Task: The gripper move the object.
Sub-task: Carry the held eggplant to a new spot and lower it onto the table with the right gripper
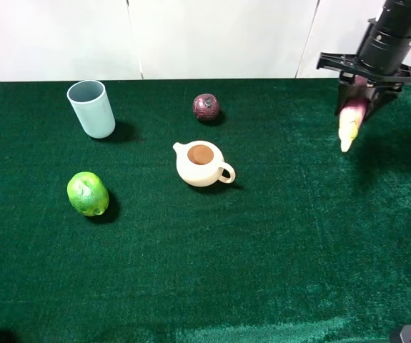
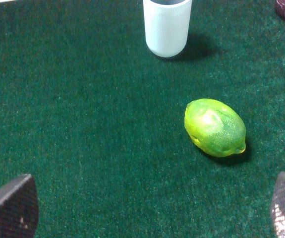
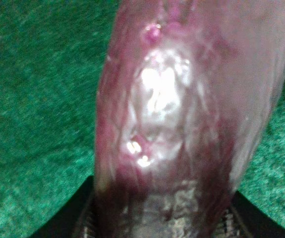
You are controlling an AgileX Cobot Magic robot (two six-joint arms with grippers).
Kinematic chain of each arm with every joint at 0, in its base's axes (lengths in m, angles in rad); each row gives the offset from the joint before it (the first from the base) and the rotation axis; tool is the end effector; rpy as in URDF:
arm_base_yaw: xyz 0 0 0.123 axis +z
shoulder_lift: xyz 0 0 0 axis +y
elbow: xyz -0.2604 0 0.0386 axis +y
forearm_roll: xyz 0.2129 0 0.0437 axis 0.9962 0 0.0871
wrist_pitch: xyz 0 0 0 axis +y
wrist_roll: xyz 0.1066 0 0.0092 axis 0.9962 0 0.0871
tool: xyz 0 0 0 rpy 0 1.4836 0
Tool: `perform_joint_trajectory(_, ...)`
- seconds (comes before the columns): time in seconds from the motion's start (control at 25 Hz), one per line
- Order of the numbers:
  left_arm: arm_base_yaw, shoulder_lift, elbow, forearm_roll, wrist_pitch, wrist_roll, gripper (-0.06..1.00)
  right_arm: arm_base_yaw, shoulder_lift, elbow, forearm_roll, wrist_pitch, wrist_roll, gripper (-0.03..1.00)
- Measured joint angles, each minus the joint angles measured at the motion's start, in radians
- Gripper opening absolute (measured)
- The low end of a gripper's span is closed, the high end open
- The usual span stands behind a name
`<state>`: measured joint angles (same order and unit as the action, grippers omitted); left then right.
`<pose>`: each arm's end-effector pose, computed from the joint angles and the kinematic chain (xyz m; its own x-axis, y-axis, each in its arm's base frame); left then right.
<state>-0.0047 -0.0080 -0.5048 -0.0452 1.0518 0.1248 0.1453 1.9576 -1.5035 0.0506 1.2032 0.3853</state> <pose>-0.0005 -0.0042 0.2553 -0.4298 0.1041 -0.8969 0.0844 0.9936 0.0749 0.3401 0.0549 0.1886 -0.9668 0.2549 0.0175 0.2554 0.9658 0.0439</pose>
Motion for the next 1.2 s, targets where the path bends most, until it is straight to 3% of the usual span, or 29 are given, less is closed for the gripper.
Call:
perform_joint_trajectory(0.6,0.0,0.0,0.0,0.0,0.0,0.0,0.95,0.213,-0.04,0.0,0.011,-0.019,-0.004,0.32)
perform_joint_trajectory(1.2,0.0,0.0,0.0,0.0,0.0,0.0,0.95,0.383,-0.037,0.0,0.012,-0.095,-0.116,0.32)
